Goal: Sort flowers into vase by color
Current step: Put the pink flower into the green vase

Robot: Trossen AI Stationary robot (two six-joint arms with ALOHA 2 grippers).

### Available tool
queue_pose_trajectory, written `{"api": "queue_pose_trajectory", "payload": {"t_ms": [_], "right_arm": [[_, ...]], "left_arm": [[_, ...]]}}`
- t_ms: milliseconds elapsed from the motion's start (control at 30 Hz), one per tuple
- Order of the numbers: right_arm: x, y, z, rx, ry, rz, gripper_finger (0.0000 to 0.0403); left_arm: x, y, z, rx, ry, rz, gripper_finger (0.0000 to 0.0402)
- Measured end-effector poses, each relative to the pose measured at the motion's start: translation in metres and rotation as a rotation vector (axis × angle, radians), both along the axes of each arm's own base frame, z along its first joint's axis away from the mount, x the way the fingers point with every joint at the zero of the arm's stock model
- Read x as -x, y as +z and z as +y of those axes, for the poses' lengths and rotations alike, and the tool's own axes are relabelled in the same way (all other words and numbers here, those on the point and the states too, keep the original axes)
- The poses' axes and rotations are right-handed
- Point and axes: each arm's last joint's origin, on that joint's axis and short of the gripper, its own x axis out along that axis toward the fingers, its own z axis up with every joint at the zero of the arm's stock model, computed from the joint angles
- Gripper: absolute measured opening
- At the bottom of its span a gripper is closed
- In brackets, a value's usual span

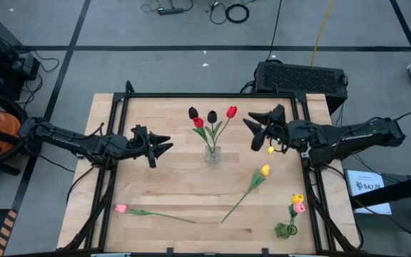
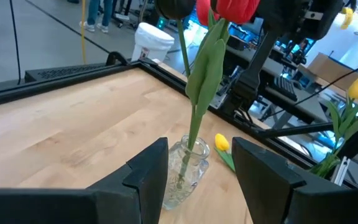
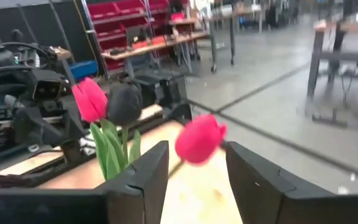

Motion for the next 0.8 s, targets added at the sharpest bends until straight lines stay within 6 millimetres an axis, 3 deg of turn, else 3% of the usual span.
{"api": "queue_pose_trajectory", "payload": {"t_ms": [300, 433, 633, 800], "right_arm": [[0.013, -0.025, 0.0, -0.308, -0.058, 0.095, 0.0133], [0.015, -0.031, 0.001, -0.394, -0.043, 0.123, 0.0132], [0.015, -0.031, 0.001, -0.407, -0.038, 0.121, 0.0132], [0.015, -0.031, 0.001, -0.404, -0.038, 0.122, 0.0132]], "left_arm": [[0.0, 0.0, 0.0, 0.002, 0.001, -0.001, 0.0184], [0.0, -0.001, -0.003, 0.109, -0.098, 0.001, 0.0184], [0.008, -0.007, -0.011, 0.333, -0.255, 0.326, 0.0179], [0.018, -0.009, -0.019, 0.611, -0.247, 0.539, 0.013]]}}
